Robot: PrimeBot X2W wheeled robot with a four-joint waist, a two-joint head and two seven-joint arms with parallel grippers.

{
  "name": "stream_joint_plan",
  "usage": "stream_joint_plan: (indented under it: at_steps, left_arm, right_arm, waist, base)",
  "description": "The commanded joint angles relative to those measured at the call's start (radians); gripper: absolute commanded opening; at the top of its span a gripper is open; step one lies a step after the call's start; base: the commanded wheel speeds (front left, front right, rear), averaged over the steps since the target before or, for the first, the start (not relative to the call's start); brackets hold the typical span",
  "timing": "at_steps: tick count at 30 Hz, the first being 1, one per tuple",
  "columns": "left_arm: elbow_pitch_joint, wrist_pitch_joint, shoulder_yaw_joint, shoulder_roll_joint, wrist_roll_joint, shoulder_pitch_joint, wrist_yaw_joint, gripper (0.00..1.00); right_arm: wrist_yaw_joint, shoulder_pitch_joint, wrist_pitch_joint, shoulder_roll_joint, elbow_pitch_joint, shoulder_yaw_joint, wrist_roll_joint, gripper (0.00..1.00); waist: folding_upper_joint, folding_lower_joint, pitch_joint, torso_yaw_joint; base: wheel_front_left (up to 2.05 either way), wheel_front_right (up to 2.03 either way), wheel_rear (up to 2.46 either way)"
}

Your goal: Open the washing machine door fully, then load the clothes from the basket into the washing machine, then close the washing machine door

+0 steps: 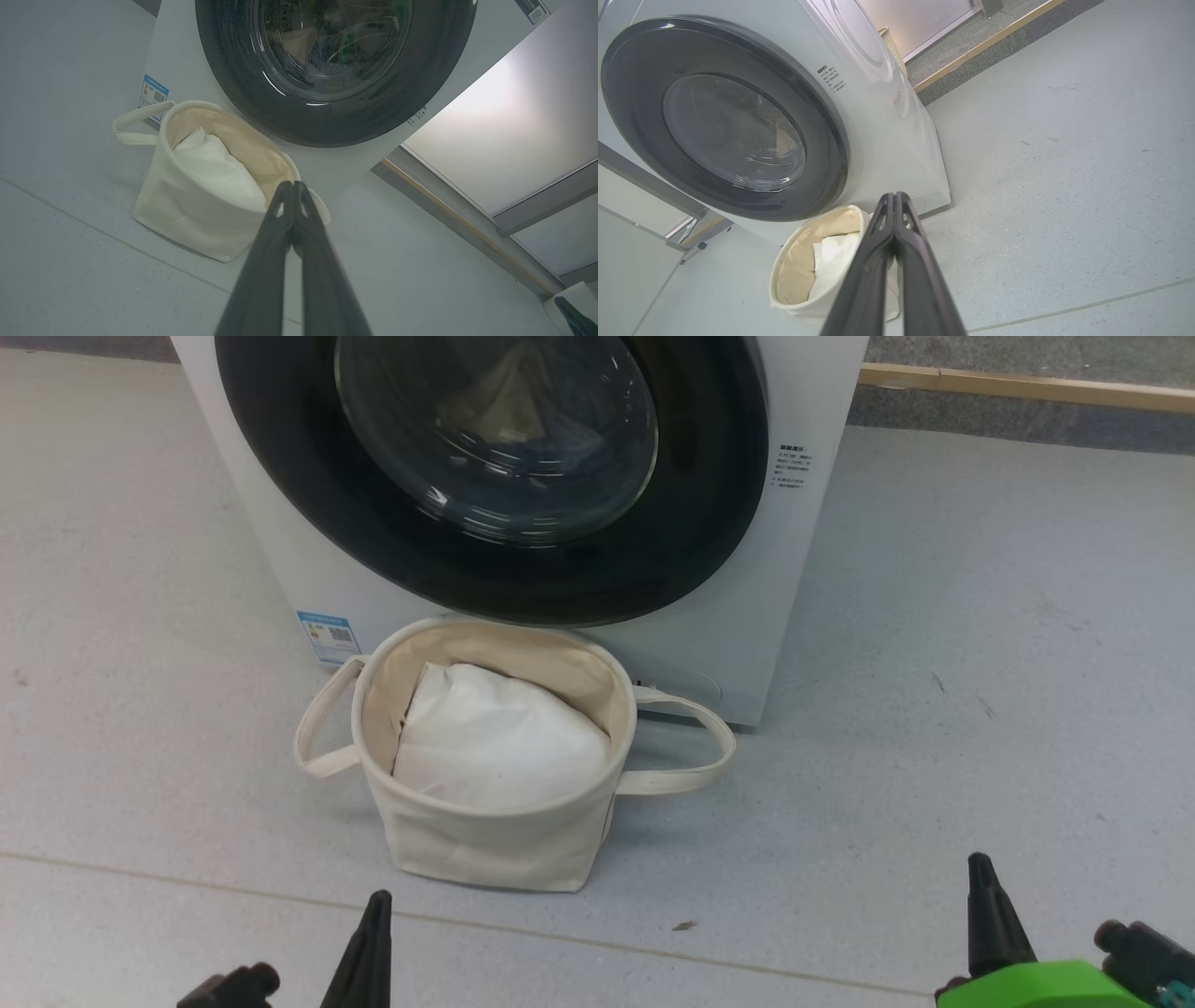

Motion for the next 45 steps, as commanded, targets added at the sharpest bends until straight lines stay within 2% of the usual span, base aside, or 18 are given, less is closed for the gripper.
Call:
stream_joint_plan:
  at_steps: [1, 45]
  left_arm:
    - [-0.034, 0.004, 0.025, 0.009, -0.026, -0.051, -0.007, 0.00]
    - [-0.044, 0.131, 0.115, 0.015, -0.519, -0.094, -0.038, 0.00]
  right_arm:
    - [0.000, -0.053, 0.008, -0.017, -0.027, -0.003, 0.027, 0.00]
    - [0.000, -0.118, 0.132, -0.027, 0.005, -0.040, 0.506, 0.00]
  waist:
    - [-0.0001, 0.0000, 0.000, -0.001]
    - [-0.0001, 0.0000, -0.001, -0.032]
  base:
    - [0.00, 0.00, 0.00]
    - [0.00, 0.00, 0.00]
